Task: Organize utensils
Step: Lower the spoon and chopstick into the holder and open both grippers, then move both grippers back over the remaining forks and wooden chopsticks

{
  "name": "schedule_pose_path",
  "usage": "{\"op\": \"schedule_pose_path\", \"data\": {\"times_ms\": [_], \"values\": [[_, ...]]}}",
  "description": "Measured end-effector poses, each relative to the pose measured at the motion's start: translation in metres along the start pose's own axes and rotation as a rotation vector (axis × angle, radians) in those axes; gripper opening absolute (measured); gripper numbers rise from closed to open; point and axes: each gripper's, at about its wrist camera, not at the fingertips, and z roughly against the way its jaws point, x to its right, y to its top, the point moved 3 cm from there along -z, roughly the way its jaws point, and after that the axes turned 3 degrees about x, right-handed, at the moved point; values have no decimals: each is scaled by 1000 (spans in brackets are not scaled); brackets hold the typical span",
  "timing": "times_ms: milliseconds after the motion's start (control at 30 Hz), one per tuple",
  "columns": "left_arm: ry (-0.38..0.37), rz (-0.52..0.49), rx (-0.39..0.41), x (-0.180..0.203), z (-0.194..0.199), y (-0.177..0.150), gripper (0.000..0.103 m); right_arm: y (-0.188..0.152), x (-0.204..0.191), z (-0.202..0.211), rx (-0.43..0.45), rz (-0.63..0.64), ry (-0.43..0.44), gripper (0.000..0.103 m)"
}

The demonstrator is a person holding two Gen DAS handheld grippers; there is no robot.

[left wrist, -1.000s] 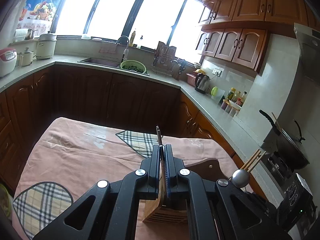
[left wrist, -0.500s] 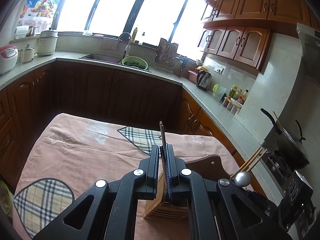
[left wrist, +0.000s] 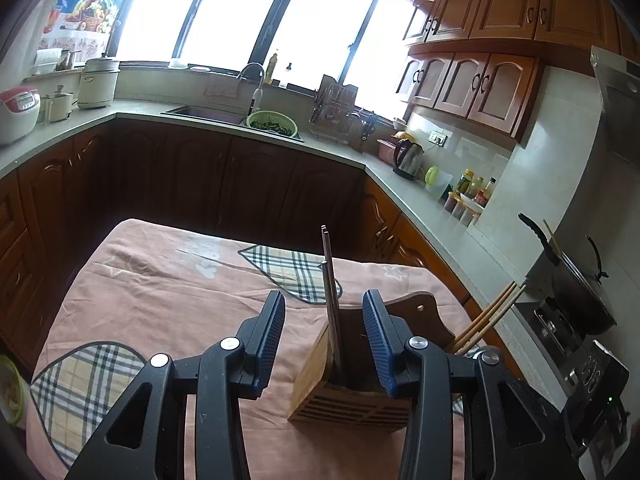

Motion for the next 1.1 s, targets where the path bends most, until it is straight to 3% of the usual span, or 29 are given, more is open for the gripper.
{"op": "schedule_pose_path", "data": {"times_ms": [133,300,400,433,467,667,1100], "values": [[6,16,-9,-3,8,-4,51,-3,6,6,1,-17,-11,37],[15,47,-19,-8,25,-12,74,-8,14,15,-2,-52,-14,46],[28,71,-22,-13,40,-20,83,-13,17,25,9,-73,-14,64],[30,80,-27,-14,44,-24,86,-14,18,30,13,-80,-14,75],[29,88,-31,-16,49,-27,86,-16,18,35,20,-87,-14,81],[36,124,-61,-21,80,-49,90,-26,17,65,42,-114,-9,88],[59,144,-107,-20,140,-85,92,-44,3,111,45,-159,26,94]]}}
